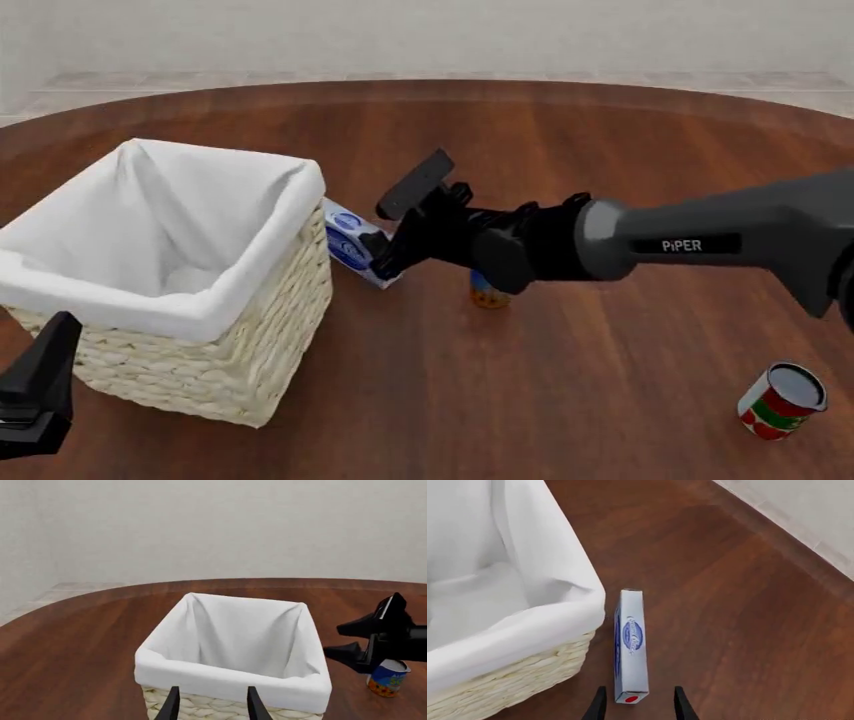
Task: Pick up the cream cheese box, and put it in the basket.
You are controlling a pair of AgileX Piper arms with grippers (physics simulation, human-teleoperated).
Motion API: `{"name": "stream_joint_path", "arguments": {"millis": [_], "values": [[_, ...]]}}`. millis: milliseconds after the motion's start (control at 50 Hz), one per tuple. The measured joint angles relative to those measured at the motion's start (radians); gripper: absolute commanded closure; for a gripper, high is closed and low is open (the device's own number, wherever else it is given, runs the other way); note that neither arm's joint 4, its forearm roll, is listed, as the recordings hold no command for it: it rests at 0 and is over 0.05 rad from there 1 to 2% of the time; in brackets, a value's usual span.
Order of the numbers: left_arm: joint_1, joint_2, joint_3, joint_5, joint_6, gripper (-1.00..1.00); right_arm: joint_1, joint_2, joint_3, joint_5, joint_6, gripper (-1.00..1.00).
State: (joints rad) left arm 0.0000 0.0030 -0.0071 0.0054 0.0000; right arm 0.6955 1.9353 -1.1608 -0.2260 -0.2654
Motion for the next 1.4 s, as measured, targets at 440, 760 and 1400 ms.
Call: {"name": "stream_joint_path", "arguments": {"millis": [440,760,1400], "values": [[0.000,0.000,0.000,0.000,0.000,-1.00,-0.012,0.089,-0.042,-0.009,0.029,-1.00],[0.000,0.000,0.000,0.000,0.000,-1.00,-0.029,0.147,-0.069,-0.012,0.031,-1.00],[0.000,0.000,0.000,0.000,0.000,-1.00,-0.013,0.247,-0.110,-0.017,0.051,-1.00]]}}
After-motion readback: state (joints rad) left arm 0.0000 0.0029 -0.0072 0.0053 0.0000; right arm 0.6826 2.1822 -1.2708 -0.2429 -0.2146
